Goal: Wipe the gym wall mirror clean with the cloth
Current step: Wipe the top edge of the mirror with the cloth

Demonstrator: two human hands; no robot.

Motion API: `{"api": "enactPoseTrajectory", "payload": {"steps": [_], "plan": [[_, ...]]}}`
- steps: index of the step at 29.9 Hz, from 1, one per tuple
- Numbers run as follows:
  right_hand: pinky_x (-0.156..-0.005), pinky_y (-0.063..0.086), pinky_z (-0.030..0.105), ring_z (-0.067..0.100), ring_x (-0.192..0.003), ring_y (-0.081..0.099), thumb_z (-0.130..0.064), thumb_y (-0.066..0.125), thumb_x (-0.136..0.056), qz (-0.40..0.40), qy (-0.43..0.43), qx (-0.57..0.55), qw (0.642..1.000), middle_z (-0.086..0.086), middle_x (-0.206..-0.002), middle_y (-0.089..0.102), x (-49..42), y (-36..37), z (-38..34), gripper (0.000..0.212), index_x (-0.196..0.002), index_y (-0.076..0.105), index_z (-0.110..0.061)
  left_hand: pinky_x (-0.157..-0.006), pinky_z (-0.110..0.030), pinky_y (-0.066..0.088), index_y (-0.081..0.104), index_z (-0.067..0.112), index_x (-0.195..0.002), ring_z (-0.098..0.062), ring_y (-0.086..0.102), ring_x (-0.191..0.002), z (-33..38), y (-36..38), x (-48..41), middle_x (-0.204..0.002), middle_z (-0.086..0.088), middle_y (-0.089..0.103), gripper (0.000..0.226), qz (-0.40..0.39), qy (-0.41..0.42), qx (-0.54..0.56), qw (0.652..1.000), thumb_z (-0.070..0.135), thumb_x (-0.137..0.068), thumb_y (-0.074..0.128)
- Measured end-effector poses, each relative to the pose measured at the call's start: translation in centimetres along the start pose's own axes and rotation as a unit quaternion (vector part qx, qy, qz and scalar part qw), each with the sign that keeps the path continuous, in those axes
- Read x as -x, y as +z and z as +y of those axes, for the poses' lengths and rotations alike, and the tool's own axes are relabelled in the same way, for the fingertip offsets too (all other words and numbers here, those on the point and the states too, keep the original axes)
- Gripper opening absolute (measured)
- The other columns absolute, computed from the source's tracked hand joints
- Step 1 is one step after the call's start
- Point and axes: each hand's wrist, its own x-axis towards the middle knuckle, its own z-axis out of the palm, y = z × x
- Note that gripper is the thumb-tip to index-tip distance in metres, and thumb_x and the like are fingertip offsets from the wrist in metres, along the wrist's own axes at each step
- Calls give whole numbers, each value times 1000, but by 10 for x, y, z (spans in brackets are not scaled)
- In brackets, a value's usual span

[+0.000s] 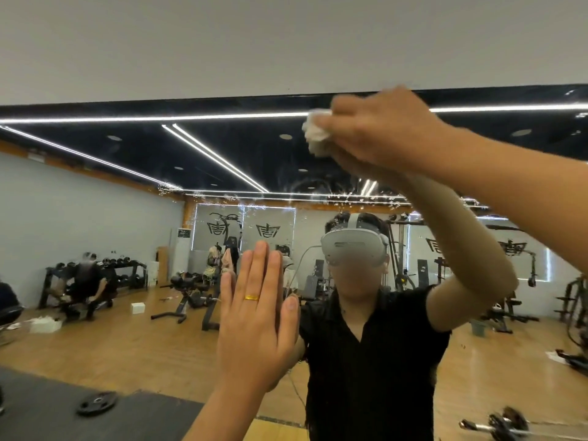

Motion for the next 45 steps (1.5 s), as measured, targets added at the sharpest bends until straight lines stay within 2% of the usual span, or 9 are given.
{"api": "enactPoseTrajectory", "payload": {"steps": [4,10,14,19,24,27,33,37,45], "plan": [[-56,37,33,24,-56,47,-41,31,-107,37,112,5,993,15,-96,64,-3,0,12,54,-127,63,-4,-128,-47,5,28,13,-162,-21,13,-159,0,0,0,-172,-3,18,65,0,3,-2,1000,37,-101,36],[-48,46,31,21,-57,53,-41,34,-105,-26,14,-35,999,12,-95,66,17,0,-18,51,-127,62,-4,-127,-49,7,27,12,-162,-21,12,-159,-1,1,1,-172,-3,17,66,-6,1,-3,1000,37,-102,35],[-52,51,38,26,-57,54,-32,43,-107,23,122,-12,992,15,-101,63,14,4,-10,42,-131,60,-3,-128,-46,3,24,14,-163,-20,11,-159,-2,1,1,-173,-2,14,66,-15,2,-5,1000,37,-102,35],[-73,59,49,37,-81,69,-24,48,-108,59,262,-48,962,14,-127,62,-28,21,-49,36,-139,55,-7,-128,-45,2,24,14,-163,-21,10,-159,-3,0,2,-173,-2,12,67,-14,7,-11,1000,38,-102,36],[-62,52,33,20,-69,62,-19,58,-104,17,93,-112,989,4,-119,64,-84,26,-106,28,-131,62,-14,-128,-47,6,28,14,-162,-21,13,-159,-4,2,1,-172,-1,16,65,-2,5,-9,1000,38,-102,35],[-48,42,26,12,-53,48,-19,68,-98,57,105,-116,986,6,-112,67,-71,12,-98,29,-125,66,-8,-128,-47,6,28,14,-162,-21,13,-159,-4,2,1,-172,-1,16,65,0,6,-4,1000,37,-102,36],[-59,49,32,20,-70,61,-31,50,-108,42,178,-60,981,10,-114,65,22,0,-38,37,-136,59,-8,-127,-51,10,27,13,-162,-22,13,-159,-1,2,2,-172,-3,16,66,-4,0,-3,1000,36,-101,36],[-62,57,39,22,-76,63,-35,43,-107,-8,127,-79,989,7,-114,62,30,2,-41,42,-139,57,-11,-127,-51,9,27,12,-162,-22,13,-159,2,-1,2,-172,-3,16,67,-8,-2,2,1000,36,-100,36],[-68,53,46,28,-87,57,-23,81,-88,1,37,-41,998,13,-102,61,57,-2,-25,43,-126,68,-10,-129,-44,3,34,7,-158,-19,10,-159,36,-12,-13,-171,-4,21,63,-10,35,50,998,31,-100,39]]}}
